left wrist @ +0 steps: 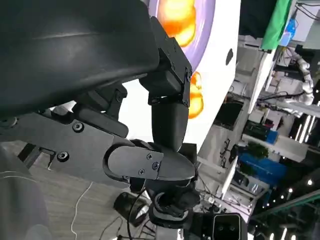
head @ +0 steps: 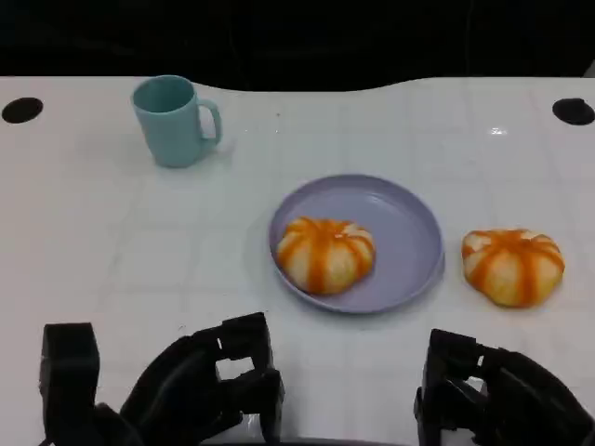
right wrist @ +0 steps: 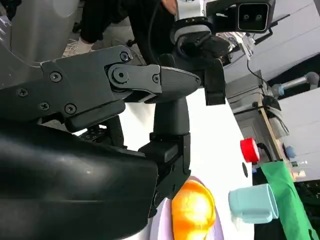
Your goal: Grasp the bread from the table and place it into the plate.
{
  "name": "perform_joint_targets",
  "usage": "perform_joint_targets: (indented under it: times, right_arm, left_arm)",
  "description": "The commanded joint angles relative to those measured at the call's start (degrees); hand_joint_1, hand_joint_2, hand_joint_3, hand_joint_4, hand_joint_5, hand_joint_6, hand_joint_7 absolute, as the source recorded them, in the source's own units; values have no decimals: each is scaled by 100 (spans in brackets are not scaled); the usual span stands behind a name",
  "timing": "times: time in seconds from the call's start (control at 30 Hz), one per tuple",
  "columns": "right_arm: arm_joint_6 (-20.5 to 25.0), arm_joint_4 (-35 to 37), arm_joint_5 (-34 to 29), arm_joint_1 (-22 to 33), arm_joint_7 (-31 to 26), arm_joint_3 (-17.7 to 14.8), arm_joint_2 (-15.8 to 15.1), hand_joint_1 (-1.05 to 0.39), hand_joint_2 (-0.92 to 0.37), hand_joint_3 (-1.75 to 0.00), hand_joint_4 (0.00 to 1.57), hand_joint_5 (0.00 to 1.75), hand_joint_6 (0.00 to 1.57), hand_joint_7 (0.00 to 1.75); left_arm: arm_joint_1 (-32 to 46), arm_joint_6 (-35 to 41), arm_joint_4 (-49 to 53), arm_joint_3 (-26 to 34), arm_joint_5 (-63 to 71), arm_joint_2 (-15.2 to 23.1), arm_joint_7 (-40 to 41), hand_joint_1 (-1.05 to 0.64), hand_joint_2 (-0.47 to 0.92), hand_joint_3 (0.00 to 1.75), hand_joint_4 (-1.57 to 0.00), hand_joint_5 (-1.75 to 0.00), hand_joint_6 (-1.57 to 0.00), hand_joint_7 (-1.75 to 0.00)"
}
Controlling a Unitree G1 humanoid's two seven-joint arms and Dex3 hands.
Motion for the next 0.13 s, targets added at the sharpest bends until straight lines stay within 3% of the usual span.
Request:
perform_joint_targets:
  times: [0.03,0.13]
  right_arm:
    - [6,-31,-4,-17,-53,-35,-60,-56,-92,-41,62,175,42,169]
    - [-59,-5,-29,-14,-38,-28,-62,-55,-92,-41,62,175,42,169]
  left_arm:
    - [-22,-44,29,54,8,75,-130,-68,92,23,-83,-175,-63,-175]
    - [-16,-3,28,62,-22,74,-163,-67,92,23,-83,-175,-62,-175]
